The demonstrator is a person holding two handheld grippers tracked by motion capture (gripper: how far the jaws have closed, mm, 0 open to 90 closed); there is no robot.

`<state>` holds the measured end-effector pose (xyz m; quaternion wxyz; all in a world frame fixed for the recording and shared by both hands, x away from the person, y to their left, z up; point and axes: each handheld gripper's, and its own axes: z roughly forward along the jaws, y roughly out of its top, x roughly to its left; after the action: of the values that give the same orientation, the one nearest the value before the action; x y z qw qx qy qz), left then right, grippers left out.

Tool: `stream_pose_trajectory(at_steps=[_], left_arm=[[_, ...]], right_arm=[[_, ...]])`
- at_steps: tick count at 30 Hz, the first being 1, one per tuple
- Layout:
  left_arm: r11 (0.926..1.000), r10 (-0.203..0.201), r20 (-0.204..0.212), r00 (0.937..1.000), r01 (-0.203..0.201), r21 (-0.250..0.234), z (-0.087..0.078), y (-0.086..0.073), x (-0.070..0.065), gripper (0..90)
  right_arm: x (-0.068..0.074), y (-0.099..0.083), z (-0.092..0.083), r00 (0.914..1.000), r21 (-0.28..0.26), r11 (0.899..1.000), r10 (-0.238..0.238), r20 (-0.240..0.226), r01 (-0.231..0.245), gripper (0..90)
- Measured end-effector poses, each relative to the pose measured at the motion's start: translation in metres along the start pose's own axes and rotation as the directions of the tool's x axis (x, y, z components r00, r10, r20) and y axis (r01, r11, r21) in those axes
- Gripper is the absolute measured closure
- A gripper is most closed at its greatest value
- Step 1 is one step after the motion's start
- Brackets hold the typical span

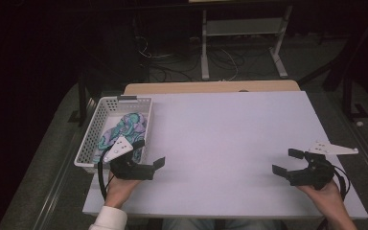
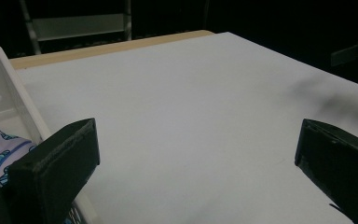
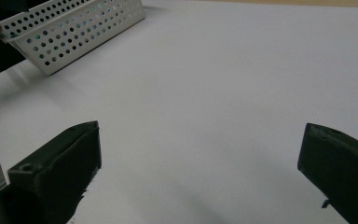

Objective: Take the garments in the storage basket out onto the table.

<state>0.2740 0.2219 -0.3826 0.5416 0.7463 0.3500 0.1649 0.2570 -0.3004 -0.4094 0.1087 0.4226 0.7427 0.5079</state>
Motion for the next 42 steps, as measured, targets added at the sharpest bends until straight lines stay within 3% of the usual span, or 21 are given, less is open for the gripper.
stream_pose_trajectory(at_steps=[17, 37, 42], left_arm=[[0.9998, -0.014, 0.005, 0.9999, 0.014, -0.011, -0.001, 0.002, -0.002, 0.0], [0.9999, 0.014, 0.01, 0.9999, -0.014, -0.008, -0.007, 0.014, -0.003, 0.0], [0.9997, -0.007, 0.02, 0.9998, 0.008, -0.024, -0.01, 0.02, 0.0, 0.0]], right_arm=[[0.001, 0.001, 0.0, 0.9999, 0.007, 1.0, 0.002, -0.01, -0.002, 0.0], [0.003, 0.001, 0.006, 0.9999, 0.032, 0.999, -0.005, -0.012, 0.005, 0.0], [0.003, 0.001, 0.005, 0.9999, 0.031, 1.0, -0.003, -0.01, 0.003, 0.0]])
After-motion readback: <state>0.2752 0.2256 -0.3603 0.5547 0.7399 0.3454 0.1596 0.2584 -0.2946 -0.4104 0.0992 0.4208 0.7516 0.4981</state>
